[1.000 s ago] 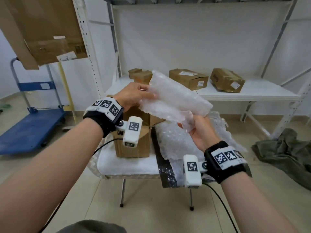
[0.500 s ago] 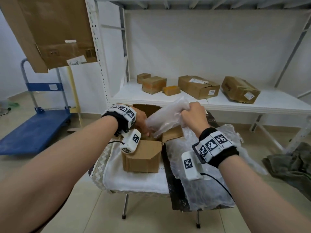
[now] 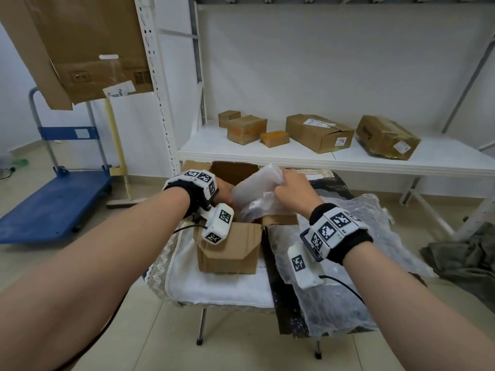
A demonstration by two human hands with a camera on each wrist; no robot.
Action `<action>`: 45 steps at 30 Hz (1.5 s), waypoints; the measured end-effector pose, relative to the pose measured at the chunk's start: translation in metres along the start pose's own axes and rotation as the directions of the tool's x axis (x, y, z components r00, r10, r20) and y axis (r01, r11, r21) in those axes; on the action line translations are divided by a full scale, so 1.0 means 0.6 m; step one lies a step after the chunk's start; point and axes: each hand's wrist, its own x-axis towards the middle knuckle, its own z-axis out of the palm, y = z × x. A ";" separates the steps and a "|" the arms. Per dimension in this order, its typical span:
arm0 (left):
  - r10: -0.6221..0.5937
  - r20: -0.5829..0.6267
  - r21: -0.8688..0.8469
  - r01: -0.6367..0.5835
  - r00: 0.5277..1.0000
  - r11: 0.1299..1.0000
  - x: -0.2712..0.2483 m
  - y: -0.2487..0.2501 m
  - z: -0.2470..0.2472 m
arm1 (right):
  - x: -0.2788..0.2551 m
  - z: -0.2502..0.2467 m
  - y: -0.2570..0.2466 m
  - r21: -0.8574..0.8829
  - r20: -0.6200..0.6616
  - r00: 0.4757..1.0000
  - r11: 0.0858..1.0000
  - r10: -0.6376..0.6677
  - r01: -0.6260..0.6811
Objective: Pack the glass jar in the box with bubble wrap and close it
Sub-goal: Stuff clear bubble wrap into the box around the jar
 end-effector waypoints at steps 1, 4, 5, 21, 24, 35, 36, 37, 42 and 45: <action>-0.013 -0.034 0.011 0.013 0.999 1.000 0.003 -0.002 0.001 | -0.001 0.000 -0.002 -0.012 0.027 1.000 1.000 -0.004 0.004; -0.050 -0.099 -0.015 0.049 0.994 0.999 0.012 -0.004 0.006 | -0.005 0.000 -0.006 0.011 0.105 0.994 1.000 -0.009 0.008; -0.060 -0.120 -0.026 0.058 0.991 0.998 0.015 -0.005 0.008 | -0.005 0.004 -0.005 0.042 0.130 0.991 0.999 -0.002 -0.004; -0.067 -0.301 -0.158 0.019 0.951 0.987 -0.018 0.008 0.004 | -0.024 0.050 -0.009 0.413 0.026 0.976 0.886 0.218 -0.209; -0.049 -0.305 -0.182 -0.008 0.951 0.983 -0.041 0.010 -0.006 | -0.034 0.041 -0.011 0.456 -0.010 0.978 0.872 0.206 -0.179; 0.024 -0.227 -0.227 -0.077 0.974 0.971 -0.053 -0.013 0.016 | -0.055 0.056 0.014 0.440 0.095 0.975 0.870 0.202 -0.223; 0.036 -0.228 -0.247 -0.094 0.973 0.964 -0.056 -0.012 0.016 | -0.054 0.056 0.015 0.438 0.102 0.972 0.868 0.210 -0.234; 0.038 -0.241 -0.268 -0.104 0.970 0.958 -0.058 -0.011 0.015 | -0.055 0.056 0.016 0.434 0.113 0.968 0.866 0.222 -0.249; 0.065 -0.284 -0.311 -0.156 0.957 0.938 -0.079 -0.006 -0.002 | -0.055 0.055 0.036 0.452 0.134 0.948 0.833 0.290 -0.319; 0.107 -0.189 -0.248 -0.153 0.976 0.957 -0.092 -0.006 -0.012 | -0.055 0.056 0.041 0.441 0.147 0.938 0.828 0.314 -0.346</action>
